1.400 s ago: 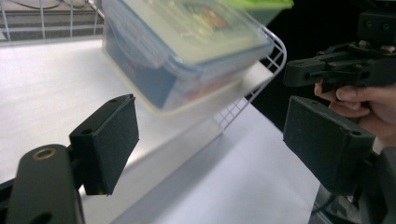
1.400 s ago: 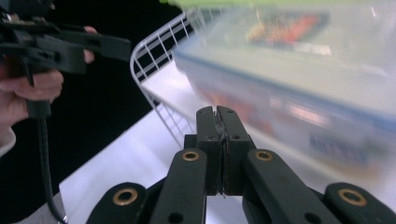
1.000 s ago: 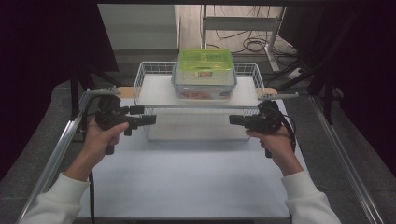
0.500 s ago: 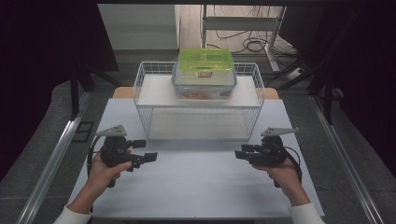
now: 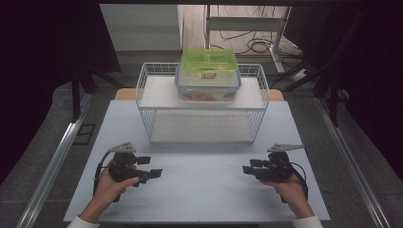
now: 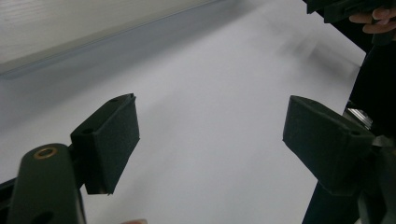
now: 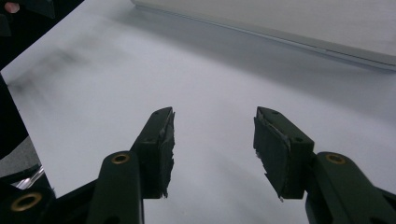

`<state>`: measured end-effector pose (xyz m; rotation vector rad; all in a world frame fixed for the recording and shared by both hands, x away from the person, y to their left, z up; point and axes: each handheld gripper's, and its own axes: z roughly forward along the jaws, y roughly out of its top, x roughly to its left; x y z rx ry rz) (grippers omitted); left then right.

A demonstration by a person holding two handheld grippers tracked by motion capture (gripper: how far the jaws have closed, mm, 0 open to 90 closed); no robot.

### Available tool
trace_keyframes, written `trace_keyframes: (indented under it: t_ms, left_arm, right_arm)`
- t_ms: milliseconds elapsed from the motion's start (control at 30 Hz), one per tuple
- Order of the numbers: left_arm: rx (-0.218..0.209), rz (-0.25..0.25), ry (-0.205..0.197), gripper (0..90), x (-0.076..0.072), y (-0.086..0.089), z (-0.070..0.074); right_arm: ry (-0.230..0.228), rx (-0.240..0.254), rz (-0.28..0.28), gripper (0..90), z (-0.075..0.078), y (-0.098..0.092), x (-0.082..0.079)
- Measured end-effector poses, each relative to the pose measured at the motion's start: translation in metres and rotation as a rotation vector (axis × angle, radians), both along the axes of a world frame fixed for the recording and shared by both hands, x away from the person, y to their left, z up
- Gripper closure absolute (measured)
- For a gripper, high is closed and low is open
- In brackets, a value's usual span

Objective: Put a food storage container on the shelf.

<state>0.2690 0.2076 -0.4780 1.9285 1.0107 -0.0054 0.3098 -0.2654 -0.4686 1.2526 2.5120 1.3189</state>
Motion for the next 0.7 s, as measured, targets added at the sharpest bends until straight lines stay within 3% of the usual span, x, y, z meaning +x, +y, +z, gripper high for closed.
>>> trace_keyframes:
  t_ms: [200, 700]
  left_arm:
    - [-0.025, -0.002, 0.014, 18.1, 0.001, 0.002, -0.0014]
    - [-0.009, 0.004, 0.013, 18.1, 0.0044, -0.0018, -0.0042]
  right_arm:
    - [-0.006, 0.009, -0.004, 47.5, 0.0012, -0.0009, -0.0009]
    - [-0.009, 0.034, -0.025, 40.3, 0.0025, -0.0067, -0.0026]
